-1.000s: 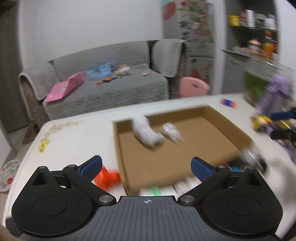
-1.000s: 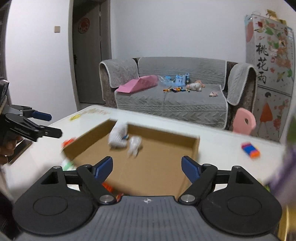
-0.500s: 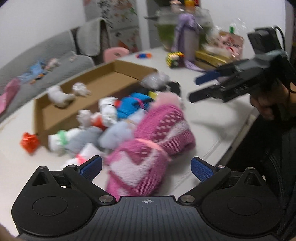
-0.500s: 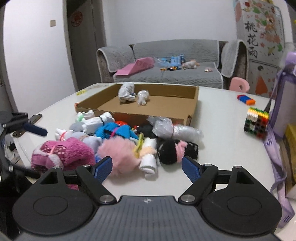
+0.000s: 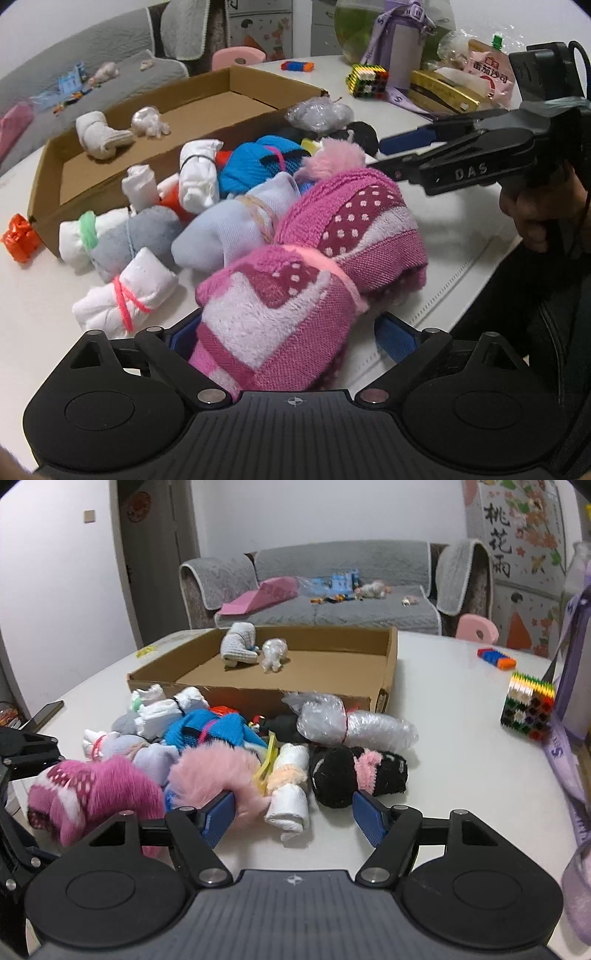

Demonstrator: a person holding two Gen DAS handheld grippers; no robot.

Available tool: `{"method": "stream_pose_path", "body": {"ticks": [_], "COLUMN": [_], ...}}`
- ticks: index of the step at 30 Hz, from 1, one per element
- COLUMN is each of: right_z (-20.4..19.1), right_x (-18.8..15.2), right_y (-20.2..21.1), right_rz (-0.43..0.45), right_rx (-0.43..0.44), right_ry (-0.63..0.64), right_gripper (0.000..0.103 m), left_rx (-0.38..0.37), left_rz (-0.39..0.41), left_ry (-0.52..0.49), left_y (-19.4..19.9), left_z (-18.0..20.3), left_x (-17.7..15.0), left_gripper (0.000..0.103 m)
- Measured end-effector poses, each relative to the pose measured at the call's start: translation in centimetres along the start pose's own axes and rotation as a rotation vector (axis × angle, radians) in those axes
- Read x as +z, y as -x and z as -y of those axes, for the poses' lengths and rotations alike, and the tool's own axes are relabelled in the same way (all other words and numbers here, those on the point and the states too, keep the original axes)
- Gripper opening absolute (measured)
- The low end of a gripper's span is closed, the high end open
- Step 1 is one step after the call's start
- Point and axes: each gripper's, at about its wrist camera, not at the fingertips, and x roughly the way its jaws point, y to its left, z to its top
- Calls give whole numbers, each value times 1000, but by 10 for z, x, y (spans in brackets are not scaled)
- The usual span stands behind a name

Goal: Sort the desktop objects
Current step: 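Grasp the pink towel bundle with the left tool while the right tool grasps the white rolled sock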

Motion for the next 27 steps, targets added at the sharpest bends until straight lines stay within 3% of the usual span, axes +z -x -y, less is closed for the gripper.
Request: {"method": "stream_pose_path", "body": {"ticks": [7, 10, 12, 13, 20, 27], "right_z": [1, 3, 4, 5, -2, -2], "right_x": [-5, -3, -1, -2, -6, -3], "right_y": [-2, -3, -3, -2, 12, 40], "right_rz": [-34, -29, -30, -31, -8, 37], "right_rx": [-17, -8, 6, 15, 16, -38], "right_ry": [-25, -41, -53, -56, -39, -6], "right_gripper": [58, 46, 27, 24, 24, 24], "left_rx": [13, -9, 1, -5, 8, 1], "left_rz": [26, 39, 51, 50, 73, 138], "left_ry": [-11, 11, 11, 13, 18, 50], "left_y": [-10, -8, -6, -5, 3, 27], "left_z": [12, 13, 14, 15, 20, 16], "left_x": [8, 9, 8, 8, 3, 3], "left_gripper": [95, 81, 68, 68, 64, 64]}}
